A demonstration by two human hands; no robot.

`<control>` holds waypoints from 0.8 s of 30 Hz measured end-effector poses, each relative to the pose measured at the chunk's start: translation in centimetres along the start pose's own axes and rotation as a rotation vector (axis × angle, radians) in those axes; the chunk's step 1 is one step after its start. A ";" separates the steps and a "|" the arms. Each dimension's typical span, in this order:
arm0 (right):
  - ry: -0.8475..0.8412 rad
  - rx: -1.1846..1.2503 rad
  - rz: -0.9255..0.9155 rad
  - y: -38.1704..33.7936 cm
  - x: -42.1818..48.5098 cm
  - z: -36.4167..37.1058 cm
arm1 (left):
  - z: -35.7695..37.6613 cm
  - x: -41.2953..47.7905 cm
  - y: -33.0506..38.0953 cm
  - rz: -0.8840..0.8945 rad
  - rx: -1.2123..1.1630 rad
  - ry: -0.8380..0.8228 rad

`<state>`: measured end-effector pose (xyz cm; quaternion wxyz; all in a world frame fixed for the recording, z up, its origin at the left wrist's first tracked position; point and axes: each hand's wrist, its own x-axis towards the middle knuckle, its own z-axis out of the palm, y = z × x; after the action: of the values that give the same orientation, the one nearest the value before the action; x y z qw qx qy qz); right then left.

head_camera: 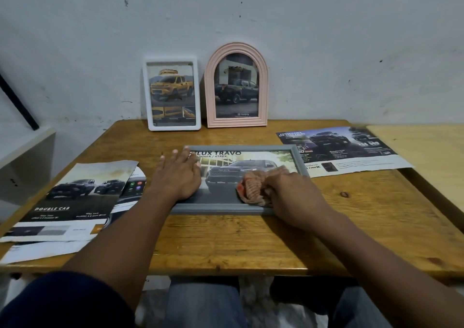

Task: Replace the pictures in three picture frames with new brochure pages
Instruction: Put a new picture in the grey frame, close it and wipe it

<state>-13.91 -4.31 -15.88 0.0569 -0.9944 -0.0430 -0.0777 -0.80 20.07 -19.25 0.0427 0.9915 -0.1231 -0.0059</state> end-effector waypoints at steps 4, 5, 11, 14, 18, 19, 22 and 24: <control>-0.030 0.595 0.094 1.2 0.9 -2.3 | -0.4 -0.3 0.1 0.003 -0.071 0.015; -0.026 0.781 0.176 1.9 1.3 -3.0 | -0.4 -0.4 0.0 0.003 -0.092 0.019; 0.113 0.589 0.343 8.1 0.8 -8.6 | -0.6 -1.1 0.0 -0.051 -0.264 0.137; 0.052 0.164 0.345 10.0 -0.1 -8.9 | -1.1 -1.4 -0.2 -0.085 -0.272 0.195; -0.309 -0.010 0.302 9.6 -1.8 -6.1 | -2.1 -2.1 -0.3 -0.116 -0.225 0.216; -0.286 -0.004 0.294 9.2 -2.0 -5.8 | -2.5 -2.4 -0.2 -0.145 -0.225 0.202; 0.008 0.084 0.296 8.6 -0.8 -5.0 | -3.5 -2.7 0.4 -0.236 -0.220 0.145; 0.014 0.146 0.328 8.0 0.7 -4.6 | -4.1 -2.7 0.9 -0.269 -0.232 0.137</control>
<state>-13.13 -12.69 -12.08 0.1410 -0.9808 0.1146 -0.0709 -3.49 20.22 -15.11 0.1640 0.9855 0.0154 0.0419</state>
